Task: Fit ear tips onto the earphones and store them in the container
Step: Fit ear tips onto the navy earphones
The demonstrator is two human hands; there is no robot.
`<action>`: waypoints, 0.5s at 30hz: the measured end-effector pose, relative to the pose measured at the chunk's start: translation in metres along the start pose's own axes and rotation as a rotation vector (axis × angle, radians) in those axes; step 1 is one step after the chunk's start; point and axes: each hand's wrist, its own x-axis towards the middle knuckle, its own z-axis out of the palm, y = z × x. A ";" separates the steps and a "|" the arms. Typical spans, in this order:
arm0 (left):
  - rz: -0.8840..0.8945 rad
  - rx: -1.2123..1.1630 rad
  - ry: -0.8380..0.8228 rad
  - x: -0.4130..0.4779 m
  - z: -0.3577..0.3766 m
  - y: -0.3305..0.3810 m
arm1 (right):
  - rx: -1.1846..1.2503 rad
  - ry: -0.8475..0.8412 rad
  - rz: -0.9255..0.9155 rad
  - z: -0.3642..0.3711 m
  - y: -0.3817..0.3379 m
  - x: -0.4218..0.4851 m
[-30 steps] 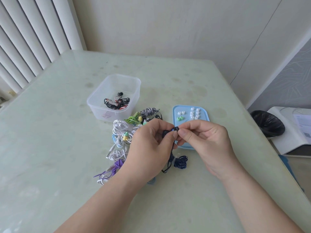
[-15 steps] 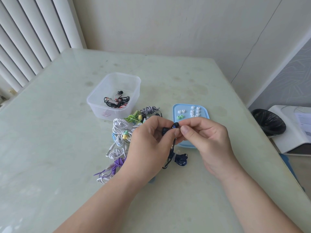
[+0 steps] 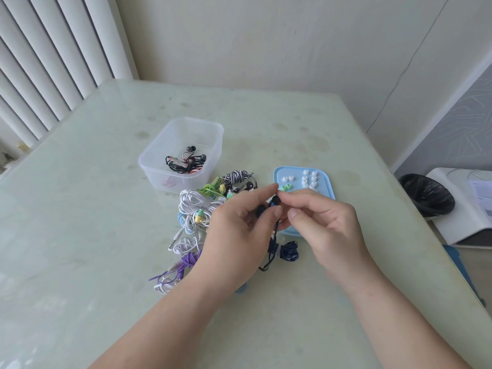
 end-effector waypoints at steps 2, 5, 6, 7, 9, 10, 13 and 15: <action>0.015 -0.003 -0.004 0.001 0.000 0.000 | -0.023 0.001 0.027 0.003 -0.001 -0.001; 0.004 -0.025 0.006 0.001 -0.003 0.004 | -0.082 0.015 0.091 0.000 -0.004 0.000; -0.006 -0.038 0.013 0.001 -0.004 0.005 | -0.087 0.015 0.117 -0.003 -0.007 0.000; -0.017 -0.054 0.027 0.002 -0.005 0.007 | -0.118 0.001 0.138 -0.006 -0.011 0.000; -0.040 -0.094 0.067 0.003 -0.007 0.013 | -0.324 -0.093 0.129 -0.008 -0.019 -0.002; -0.052 -0.125 0.081 0.002 -0.008 0.017 | -0.472 -0.153 0.118 -0.008 -0.024 -0.004; -0.069 -0.194 0.096 0.000 -0.010 0.032 | -0.695 -0.228 0.110 -0.003 -0.036 -0.010; -0.070 -0.252 0.115 0.001 -0.012 0.040 | -0.676 -0.217 0.122 -0.002 -0.035 -0.009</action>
